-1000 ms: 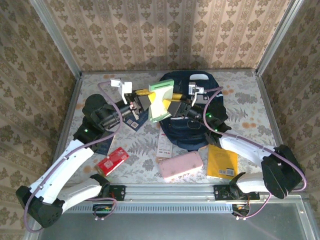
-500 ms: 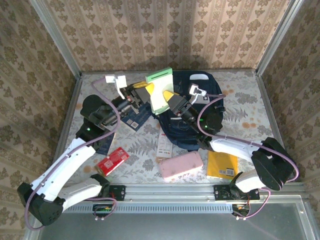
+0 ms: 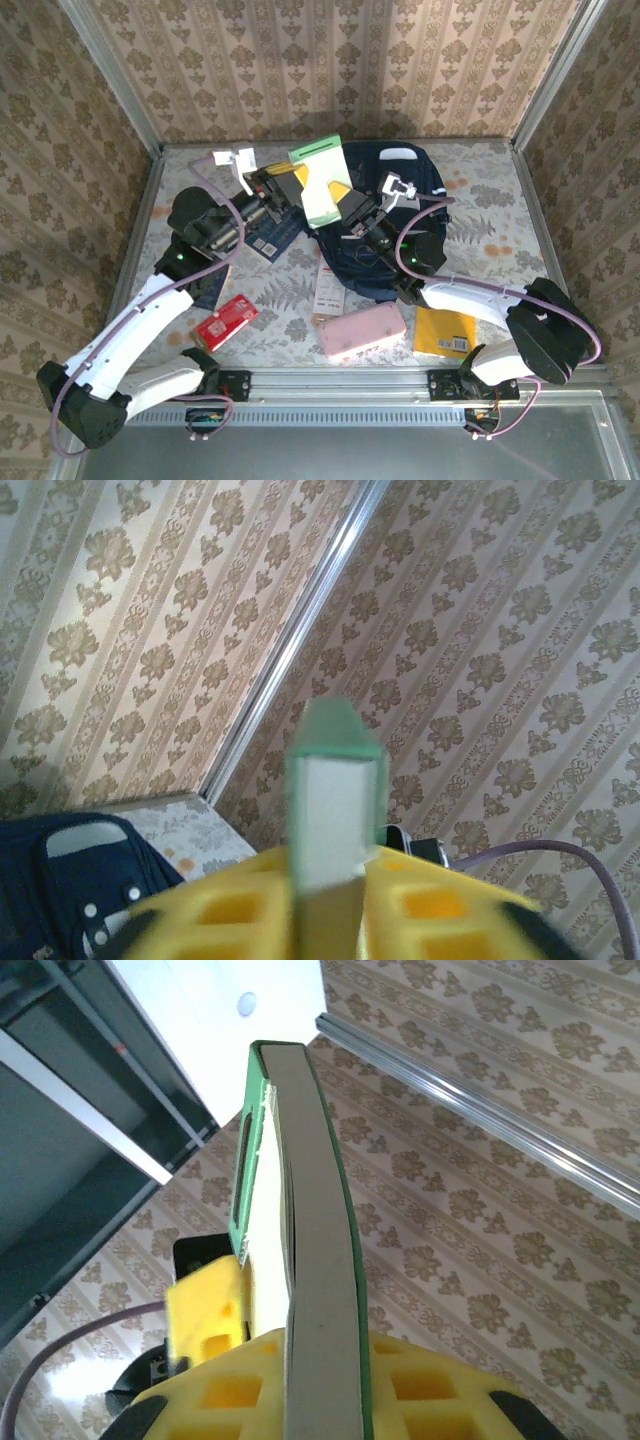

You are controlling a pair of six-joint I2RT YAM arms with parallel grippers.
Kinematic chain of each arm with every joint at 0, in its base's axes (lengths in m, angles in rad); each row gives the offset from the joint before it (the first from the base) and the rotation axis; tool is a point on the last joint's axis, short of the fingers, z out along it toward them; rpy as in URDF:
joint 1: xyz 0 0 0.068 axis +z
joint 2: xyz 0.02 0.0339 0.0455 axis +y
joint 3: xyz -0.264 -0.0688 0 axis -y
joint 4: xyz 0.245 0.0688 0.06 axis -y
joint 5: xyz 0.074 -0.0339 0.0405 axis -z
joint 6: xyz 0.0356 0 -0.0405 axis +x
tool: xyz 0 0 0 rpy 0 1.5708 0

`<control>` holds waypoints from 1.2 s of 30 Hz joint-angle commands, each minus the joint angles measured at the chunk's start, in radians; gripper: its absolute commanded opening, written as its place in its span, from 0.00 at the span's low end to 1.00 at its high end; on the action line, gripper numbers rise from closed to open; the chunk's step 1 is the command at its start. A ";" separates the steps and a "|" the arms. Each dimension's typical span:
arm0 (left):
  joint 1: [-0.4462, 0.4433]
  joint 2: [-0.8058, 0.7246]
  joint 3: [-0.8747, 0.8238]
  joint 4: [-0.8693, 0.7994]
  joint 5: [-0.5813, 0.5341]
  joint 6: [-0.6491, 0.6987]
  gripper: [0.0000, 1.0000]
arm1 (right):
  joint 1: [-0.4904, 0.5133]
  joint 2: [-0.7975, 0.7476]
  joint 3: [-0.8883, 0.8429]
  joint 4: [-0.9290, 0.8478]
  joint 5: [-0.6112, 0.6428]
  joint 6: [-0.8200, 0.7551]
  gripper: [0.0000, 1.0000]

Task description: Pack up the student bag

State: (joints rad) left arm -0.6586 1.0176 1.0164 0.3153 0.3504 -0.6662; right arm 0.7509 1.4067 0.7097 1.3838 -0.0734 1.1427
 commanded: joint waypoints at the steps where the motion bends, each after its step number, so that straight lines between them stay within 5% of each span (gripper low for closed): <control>1: 0.016 0.013 0.035 0.031 0.095 -0.075 0.45 | -0.003 -0.009 -0.025 -0.064 0.010 -0.048 0.00; 6: 0.039 0.055 0.016 0.110 0.217 -0.155 0.44 | -0.019 -0.054 -0.033 -0.090 -0.023 -0.055 0.00; 16: 0.039 0.119 -0.001 0.253 0.357 -0.233 0.09 | -0.052 -0.086 -0.060 -0.127 -0.067 -0.024 0.01; 17: 0.039 0.128 0.001 0.269 0.368 -0.242 0.02 | -0.056 -0.086 -0.062 -0.131 -0.071 -0.021 0.05; 21: 0.039 0.117 -0.021 0.321 0.299 -0.268 0.00 | -0.071 -0.099 -0.080 -0.140 -0.067 -0.026 0.56; 24: 0.033 0.084 -0.049 0.346 0.163 -0.268 0.00 | -0.070 -0.104 -0.099 -0.108 -0.043 -0.012 0.70; 36: 0.011 0.102 -0.074 0.365 -0.017 -0.273 0.00 | -0.024 -0.110 -0.096 -0.045 0.026 0.046 0.55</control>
State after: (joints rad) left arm -0.6415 1.1389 0.9531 0.5850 0.4118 -0.9203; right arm 0.7124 1.3197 0.6109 1.2984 -0.0769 1.1847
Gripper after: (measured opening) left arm 0.162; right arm 0.567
